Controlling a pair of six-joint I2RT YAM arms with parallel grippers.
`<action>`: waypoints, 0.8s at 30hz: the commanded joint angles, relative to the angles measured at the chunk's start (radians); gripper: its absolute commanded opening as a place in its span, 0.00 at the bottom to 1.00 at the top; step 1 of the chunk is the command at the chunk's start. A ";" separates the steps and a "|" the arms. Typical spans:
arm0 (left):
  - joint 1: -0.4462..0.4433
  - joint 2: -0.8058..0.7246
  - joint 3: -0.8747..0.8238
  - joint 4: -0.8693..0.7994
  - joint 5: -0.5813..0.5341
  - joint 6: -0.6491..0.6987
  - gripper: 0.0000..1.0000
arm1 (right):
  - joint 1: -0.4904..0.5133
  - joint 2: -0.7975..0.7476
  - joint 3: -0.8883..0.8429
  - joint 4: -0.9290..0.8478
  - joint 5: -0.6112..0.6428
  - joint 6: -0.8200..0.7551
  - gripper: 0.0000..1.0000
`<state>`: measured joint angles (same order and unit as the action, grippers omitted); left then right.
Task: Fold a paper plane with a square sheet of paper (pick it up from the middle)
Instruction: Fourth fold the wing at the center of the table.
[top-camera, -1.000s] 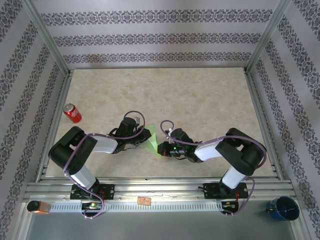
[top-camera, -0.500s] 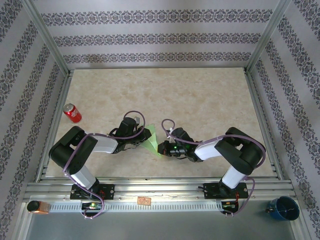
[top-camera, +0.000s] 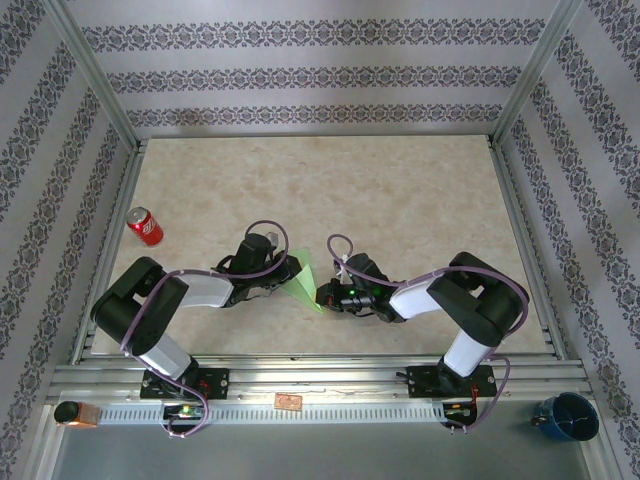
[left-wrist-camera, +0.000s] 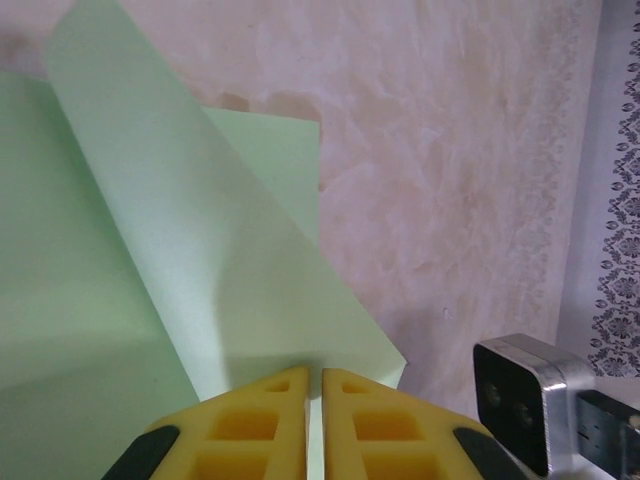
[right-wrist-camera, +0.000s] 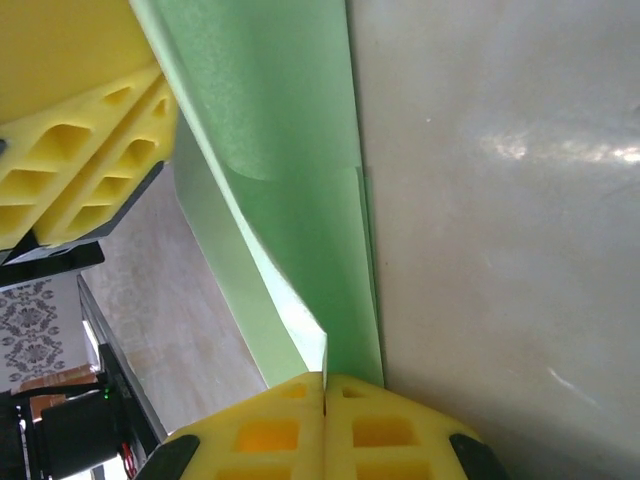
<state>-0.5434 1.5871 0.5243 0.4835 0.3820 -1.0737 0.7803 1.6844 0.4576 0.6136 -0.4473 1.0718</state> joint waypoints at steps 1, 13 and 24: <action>-0.011 -0.021 0.004 -0.032 0.019 0.042 0.10 | -0.004 0.050 -0.020 -0.031 0.023 0.010 0.01; -0.015 0.025 0.020 0.008 0.073 0.039 0.07 | -0.008 0.052 -0.030 -0.028 0.029 0.026 0.00; -0.016 0.077 0.049 0.004 0.061 0.025 0.07 | -0.015 0.052 -0.032 -0.029 0.021 0.022 0.00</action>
<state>-0.5442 1.6516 0.5491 0.4828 0.4412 -1.0538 0.7677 1.6917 0.4492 0.6376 -0.4633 1.0977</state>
